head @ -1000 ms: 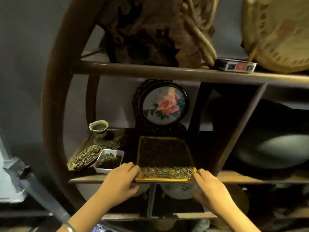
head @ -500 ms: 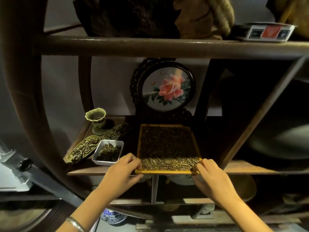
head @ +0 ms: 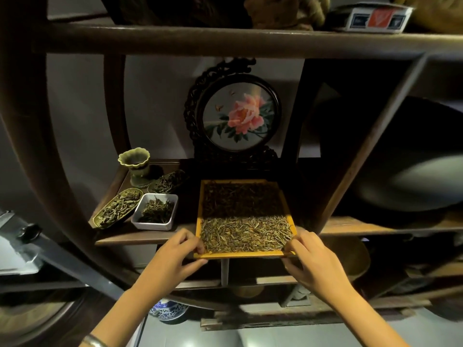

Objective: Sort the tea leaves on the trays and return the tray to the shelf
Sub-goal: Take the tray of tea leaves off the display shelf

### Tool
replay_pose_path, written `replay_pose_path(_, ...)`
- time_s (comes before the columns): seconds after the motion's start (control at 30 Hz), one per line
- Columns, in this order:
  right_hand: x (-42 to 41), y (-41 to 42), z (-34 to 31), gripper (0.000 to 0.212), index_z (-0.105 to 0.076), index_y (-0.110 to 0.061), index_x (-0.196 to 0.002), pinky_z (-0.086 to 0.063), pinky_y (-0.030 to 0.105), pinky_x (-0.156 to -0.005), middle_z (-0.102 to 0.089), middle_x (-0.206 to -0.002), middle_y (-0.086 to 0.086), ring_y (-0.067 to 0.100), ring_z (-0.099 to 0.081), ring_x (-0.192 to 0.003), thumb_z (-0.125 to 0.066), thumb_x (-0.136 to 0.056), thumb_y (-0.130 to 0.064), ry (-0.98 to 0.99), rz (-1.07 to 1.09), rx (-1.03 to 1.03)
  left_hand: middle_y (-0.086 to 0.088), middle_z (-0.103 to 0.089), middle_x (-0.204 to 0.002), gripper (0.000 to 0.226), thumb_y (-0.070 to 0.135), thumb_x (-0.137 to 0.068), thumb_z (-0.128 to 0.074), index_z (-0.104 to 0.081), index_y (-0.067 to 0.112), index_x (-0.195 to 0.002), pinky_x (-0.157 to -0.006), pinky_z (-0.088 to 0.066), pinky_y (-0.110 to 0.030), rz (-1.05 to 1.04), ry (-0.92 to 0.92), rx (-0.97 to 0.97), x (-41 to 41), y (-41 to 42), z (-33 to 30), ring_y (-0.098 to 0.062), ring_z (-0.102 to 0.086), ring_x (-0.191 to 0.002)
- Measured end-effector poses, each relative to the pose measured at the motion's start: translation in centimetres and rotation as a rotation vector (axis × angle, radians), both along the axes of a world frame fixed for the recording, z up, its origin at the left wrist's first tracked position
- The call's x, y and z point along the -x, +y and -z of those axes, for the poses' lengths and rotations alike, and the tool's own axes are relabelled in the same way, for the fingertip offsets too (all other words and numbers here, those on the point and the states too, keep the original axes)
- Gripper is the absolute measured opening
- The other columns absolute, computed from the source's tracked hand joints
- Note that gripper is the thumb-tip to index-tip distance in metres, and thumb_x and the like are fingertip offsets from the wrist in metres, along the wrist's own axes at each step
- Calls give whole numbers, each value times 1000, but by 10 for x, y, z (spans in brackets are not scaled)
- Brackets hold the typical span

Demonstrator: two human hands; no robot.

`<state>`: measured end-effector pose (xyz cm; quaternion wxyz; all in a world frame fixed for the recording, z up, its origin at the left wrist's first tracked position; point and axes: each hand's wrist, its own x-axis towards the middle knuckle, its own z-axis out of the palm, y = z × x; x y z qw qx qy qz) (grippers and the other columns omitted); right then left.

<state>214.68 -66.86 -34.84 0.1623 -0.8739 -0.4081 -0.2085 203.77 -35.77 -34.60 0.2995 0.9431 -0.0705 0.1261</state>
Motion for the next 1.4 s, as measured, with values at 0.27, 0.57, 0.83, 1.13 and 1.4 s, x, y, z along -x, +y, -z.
replay_pose_path(0.27,23,-10,7,27,-61,-13,-89,-49,23,-48,-57,-92,1,18,-54,-81,-79,-70,-18,62,20,-63,11,-50,-91,21,19,-76,-79,-61,25,-87,-73,-41,-10,-40,-11,62,23,-14,1,-6,-55,-84)
replay_pose_path(0.57,26,-11,7,30,-51,-34,-107,-48,17,-81,-58,-105,-9,6,-57,-100,-59,-84,-51,641,148,-618,14,-51,-93,25,19,-75,-80,-61,28,-87,-73,-42,-10,-72,-40,62,32,-14,3,-5,-55,-87)
replay_pose_path(0.83,-7,14,1,36,-67,-22,-109,-49,38,-94,-75,-98,2,19,-70,-96,-35,-101,-38,1329,316,-827,15,-51,-91,37,20,-73,-80,-54,41,-88,-72,-41,-9,-72,-61,89,32,-13,4,-5,-56,-86)
replay_pose_path(1.13,-3,21,-3,32,-71,-8,-87,-52,46,-89,-75,-86,11,31,-70,-88,-52,-95,-32,1235,409,-844,14,-60,-89,23,53,-80,-65,-53,37,-91,-69,-47,-15,-198,10,234,34,-3,6,-10,-61,-85)
replay_pose_path(1.4,3,18,-4,27,-73,-11,-86,-53,43,-84,-75,-83,6,27,-70,-87,-54,-94,-30,1159,390,-780,12,-73,-73,48,40,-101,-34,-72,36,-73,-73,-53,-30,-323,424,688,15,-14,16,-4,-68,-72)
